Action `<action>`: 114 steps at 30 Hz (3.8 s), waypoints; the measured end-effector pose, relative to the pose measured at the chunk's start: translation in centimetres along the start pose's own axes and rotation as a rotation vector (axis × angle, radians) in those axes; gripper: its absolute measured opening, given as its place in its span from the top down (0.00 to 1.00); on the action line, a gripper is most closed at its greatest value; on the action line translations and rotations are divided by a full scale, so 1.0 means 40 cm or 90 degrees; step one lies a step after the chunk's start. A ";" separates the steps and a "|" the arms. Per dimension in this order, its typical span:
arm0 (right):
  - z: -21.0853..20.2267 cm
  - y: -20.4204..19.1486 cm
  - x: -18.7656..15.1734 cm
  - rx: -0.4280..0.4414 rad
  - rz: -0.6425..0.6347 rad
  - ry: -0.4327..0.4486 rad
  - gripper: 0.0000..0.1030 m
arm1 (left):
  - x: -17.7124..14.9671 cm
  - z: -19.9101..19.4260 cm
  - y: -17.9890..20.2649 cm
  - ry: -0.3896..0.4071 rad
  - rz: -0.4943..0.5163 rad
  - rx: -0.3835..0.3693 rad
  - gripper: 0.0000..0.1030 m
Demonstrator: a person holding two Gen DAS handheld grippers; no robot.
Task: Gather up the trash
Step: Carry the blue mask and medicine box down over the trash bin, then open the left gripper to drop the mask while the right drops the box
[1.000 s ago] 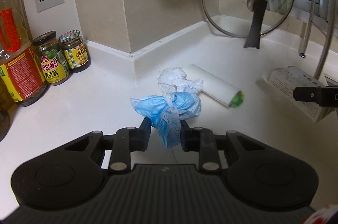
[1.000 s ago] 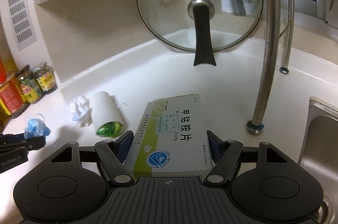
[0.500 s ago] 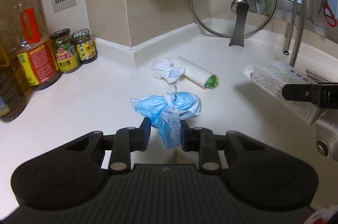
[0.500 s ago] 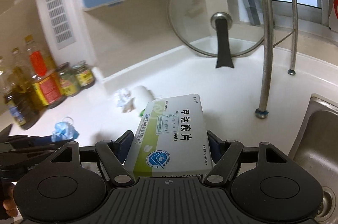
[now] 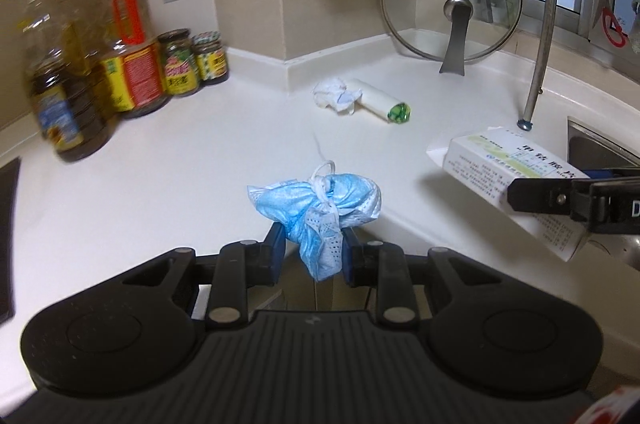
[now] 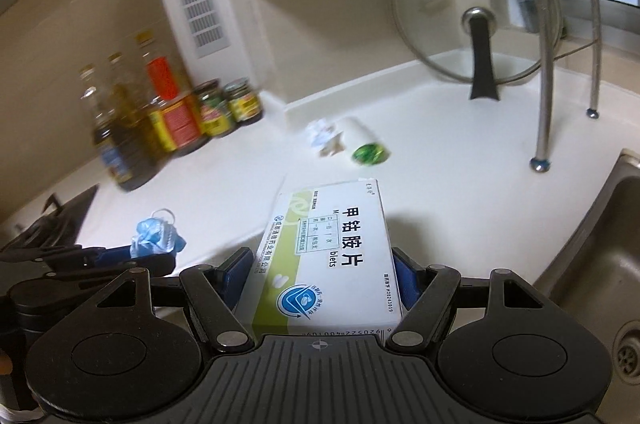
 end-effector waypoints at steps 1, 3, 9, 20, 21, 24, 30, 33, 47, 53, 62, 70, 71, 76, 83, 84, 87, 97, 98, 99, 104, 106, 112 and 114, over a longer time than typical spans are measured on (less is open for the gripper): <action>-0.010 -0.012 -0.011 0.007 -0.002 -0.004 0.30 | -0.012 -0.016 -0.001 -0.003 -0.003 0.004 0.75; -0.031 -0.036 -0.037 0.022 -0.008 -0.014 0.30 | -0.036 -0.048 -0.002 -0.009 -0.011 0.011 0.75; -0.075 -0.094 -0.127 0.062 -0.018 -0.060 0.30 | -0.124 -0.132 -0.011 -0.035 -0.030 0.034 0.75; -0.068 -0.168 -0.306 0.098 -0.024 -0.165 0.30 | -0.286 -0.197 -0.050 -0.113 -0.057 0.048 0.75; -0.062 -0.171 -0.320 0.096 -0.024 -0.174 0.30 | -0.298 -0.195 -0.054 -0.120 -0.060 0.046 0.75; -0.036 -0.174 -0.360 0.089 -0.019 -0.201 0.30 | -0.340 -0.182 -0.068 -0.145 -0.064 0.038 0.75; 0.011 -0.159 -0.437 0.058 -0.012 -0.240 0.30 | -0.431 -0.133 -0.091 -0.202 -0.071 0.011 0.75; 0.037 -0.141 -0.475 0.047 0.000 -0.259 0.30 | -0.472 -0.101 -0.095 -0.226 -0.069 0.000 0.75; 0.146 -0.037 -0.577 -0.006 0.047 -0.283 0.30 | -0.600 0.048 -0.074 -0.290 -0.075 -0.041 0.75; 0.175 -0.020 -0.596 -0.012 0.060 -0.288 0.30 | -0.624 0.098 -0.058 -0.300 -0.067 -0.054 0.72; 0.194 -0.002 -0.606 -0.024 0.074 -0.291 0.30 | -0.657 0.139 -0.050 -0.315 -0.059 -0.065 0.52; 0.194 -0.014 -0.603 -0.019 0.079 -0.293 0.30 | -0.660 0.129 -0.055 -0.317 -0.053 -0.067 0.46; 0.195 -0.016 -0.603 -0.018 0.080 -0.294 0.30 | -0.658 0.125 -0.057 -0.315 -0.053 -0.067 0.46; 0.203 -0.025 -0.602 -0.012 0.084 -0.296 0.30 | -0.649 0.107 -0.075 -0.315 -0.059 -0.058 0.47; 0.227 -0.050 -0.599 0.007 0.103 -0.291 0.30 | -0.644 0.100 -0.099 -0.312 -0.064 -0.047 0.47; 0.233 -0.054 -0.599 0.014 0.114 -0.287 0.29 | -0.643 0.098 -0.100 -0.311 -0.063 -0.046 0.47; 0.254 -0.059 -0.605 0.031 0.135 -0.281 0.25 | -0.640 0.095 -0.102 -0.310 -0.058 -0.044 0.47; 0.247 -0.033 -0.620 -0.002 0.104 -0.300 0.21 | -0.646 0.075 -0.097 -0.309 -0.052 -0.043 0.47; 0.244 -0.034 -0.622 -0.003 0.101 -0.304 0.21 | -0.646 0.076 -0.096 -0.308 -0.052 -0.043 0.47; 0.241 -0.034 -0.624 -0.005 0.098 -0.307 0.21 | -0.644 0.074 -0.095 -0.307 -0.052 -0.043 0.47; 0.225 -0.035 -0.625 -0.008 0.089 -0.318 0.21 | -0.637 0.064 -0.088 -0.304 -0.054 -0.043 0.47; 0.218 -0.036 -0.621 -0.011 0.085 -0.320 0.21 | -0.635 0.060 -0.086 -0.304 -0.052 -0.042 0.47; 0.197 -0.037 -0.605 -0.011 0.084 -0.318 0.21 | -0.621 0.035 -0.078 -0.299 -0.052 -0.039 0.47; 0.186 -0.038 -0.597 -0.011 0.082 -0.317 0.21 | -0.617 0.025 -0.076 -0.298 -0.052 -0.037 0.47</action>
Point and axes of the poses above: each gripper's, at about its wrist camera, not at the fingertips, and z roughly the way its jaws point, y to its right, x to its top, the point moved 10 cm from there along z, roughly the way its jaws point, and after that the axes turned 11 degrees about y, right-handed, at the moved point
